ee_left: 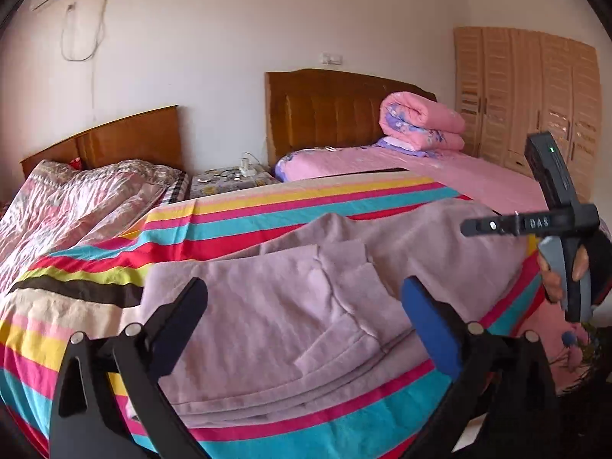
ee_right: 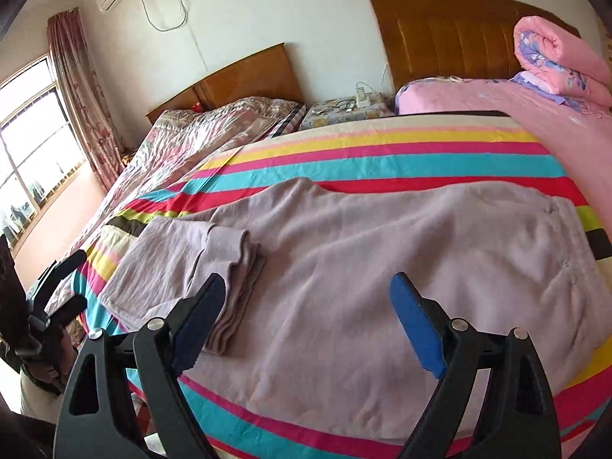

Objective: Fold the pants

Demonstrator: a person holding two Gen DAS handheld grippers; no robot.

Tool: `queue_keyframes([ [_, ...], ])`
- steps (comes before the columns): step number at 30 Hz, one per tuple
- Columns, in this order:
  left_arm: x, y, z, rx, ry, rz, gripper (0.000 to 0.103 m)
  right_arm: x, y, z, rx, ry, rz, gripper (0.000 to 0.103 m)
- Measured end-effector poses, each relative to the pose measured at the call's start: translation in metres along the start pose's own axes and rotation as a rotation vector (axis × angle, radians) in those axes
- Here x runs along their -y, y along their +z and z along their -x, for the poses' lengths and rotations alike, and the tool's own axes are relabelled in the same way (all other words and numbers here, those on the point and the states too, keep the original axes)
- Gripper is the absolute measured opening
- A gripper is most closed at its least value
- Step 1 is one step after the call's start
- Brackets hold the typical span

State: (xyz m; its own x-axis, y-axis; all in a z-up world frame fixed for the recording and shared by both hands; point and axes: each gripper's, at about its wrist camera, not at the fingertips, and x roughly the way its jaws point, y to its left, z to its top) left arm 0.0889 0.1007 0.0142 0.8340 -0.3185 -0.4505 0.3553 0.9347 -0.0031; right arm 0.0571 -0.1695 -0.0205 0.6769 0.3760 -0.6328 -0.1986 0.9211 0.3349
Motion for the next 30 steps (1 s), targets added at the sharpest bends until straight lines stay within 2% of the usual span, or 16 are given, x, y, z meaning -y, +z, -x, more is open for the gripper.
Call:
queue_keyframes([
  [3, -0.060, -0.015, -0.002, -0.081, 0.181, 0.149, 0.101, -0.027, -0.020, -0.036, -0.128, 0.118, 0.013, 0.075],
  [5, -0.081, -0.028, -0.003, -0.119, 0.232, 0.191, 0.101, -0.041, -0.029, -0.051, -0.181, 0.150, 0.032, 0.071],
  [7, -0.087, -0.036, -0.001, -0.136, 0.258, 0.181, 0.101, -0.049, -0.036, -0.061, -0.225, 0.173, 0.027, 0.068],
  [11, -0.079, -0.051, -0.012, -0.184, 0.286, 0.139, 0.101, -0.059, -0.042, -0.066, -0.267, 0.218, 0.010, 0.064],
  [15, -0.072, -0.068, -0.035, -0.250, 0.296, 0.114, 0.101, -0.064, -0.044, -0.071, -0.294, 0.218, 0.004, 0.064],
  [20, -0.075, -0.080, -0.046, -0.291, 0.284, 0.120, 0.102, -0.061, -0.041, -0.072, -0.305, 0.230, -0.007, 0.063],
  [21, -0.076, -0.080, -0.047, -0.294, 0.280, 0.128, 0.102, -0.062, -0.040, -0.073, -0.299, 0.225, -0.001, 0.052],
  [22, -0.077, -0.080, -0.047, -0.297, 0.279, 0.130, 0.102, -0.064, -0.040, -0.075, -0.299, 0.215, 0.008, 0.044],
  [24, -0.076, -0.080, -0.048, -0.301, 0.283, 0.120, 0.102, -0.064, -0.040, -0.077, -0.288, 0.201, 0.011, 0.039],
  [28, -0.075, -0.080, -0.048, -0.307, 0.289, 0.112, 0.102, -0.060, -0.038, -0.075, -0.271, 0.228, -0.022, 0.033],
  [30, -0.076, -0.080, -0.049, -0.308, 0.288, 0.121, 0.102, -0.060, -0.038, -0.074, -0.262, 0.213, -0.019, 0.022],
])
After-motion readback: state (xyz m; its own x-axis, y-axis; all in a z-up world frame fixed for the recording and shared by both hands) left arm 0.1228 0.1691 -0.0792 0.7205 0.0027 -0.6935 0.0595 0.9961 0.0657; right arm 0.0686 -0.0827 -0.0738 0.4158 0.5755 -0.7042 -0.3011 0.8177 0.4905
